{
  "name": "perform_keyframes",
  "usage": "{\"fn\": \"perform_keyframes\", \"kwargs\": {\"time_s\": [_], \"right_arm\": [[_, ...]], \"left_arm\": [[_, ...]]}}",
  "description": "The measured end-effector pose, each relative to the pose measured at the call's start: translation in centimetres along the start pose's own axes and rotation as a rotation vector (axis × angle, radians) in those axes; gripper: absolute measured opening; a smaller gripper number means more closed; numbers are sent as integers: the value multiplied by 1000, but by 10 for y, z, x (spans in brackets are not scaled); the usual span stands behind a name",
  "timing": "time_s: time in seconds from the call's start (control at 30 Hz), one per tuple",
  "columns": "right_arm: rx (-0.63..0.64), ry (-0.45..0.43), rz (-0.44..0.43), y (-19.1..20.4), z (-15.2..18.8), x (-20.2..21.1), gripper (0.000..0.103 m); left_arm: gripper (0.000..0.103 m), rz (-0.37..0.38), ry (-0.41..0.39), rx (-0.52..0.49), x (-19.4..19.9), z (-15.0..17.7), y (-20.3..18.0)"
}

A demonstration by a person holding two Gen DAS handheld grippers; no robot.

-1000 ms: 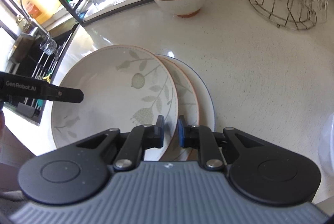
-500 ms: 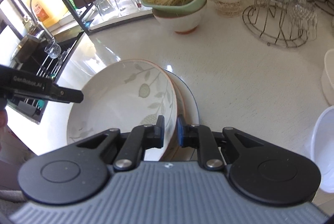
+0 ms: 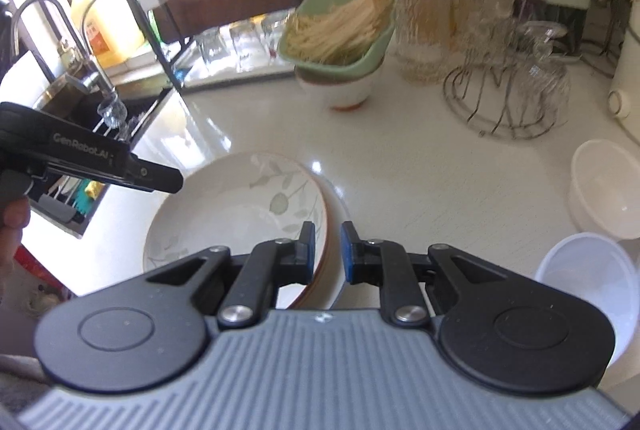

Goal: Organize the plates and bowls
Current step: 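Open both grippers and pull them back from the plate stack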

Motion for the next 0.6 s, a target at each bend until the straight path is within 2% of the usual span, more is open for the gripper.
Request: {"fn": "perform_keyframes", "kwargs": {"time_s": [0.3,0.47,0.6], "right_arm": [[-17,-141,24,-29,-21,56,17],[-29,-183,33,-53,-22,85,17],[-32,-180,52,-72,-11,99,17]], "left_arm": [[38,19,-149,-67,50,-17,-65],[38,53,-168,-68,57,-10,-103],[38,74,-146,-75,52,3,-128]]}}
Point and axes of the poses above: each gripper's, at about its wrist camera, not at the fingertips, and x roughly against the way its jaws point, y to its left, z to its underside, the point moved 6 cm from there along -x, roughly the way its jaws point, and after that the axes turned 6 degrees about -x, right-handed, at the moved point
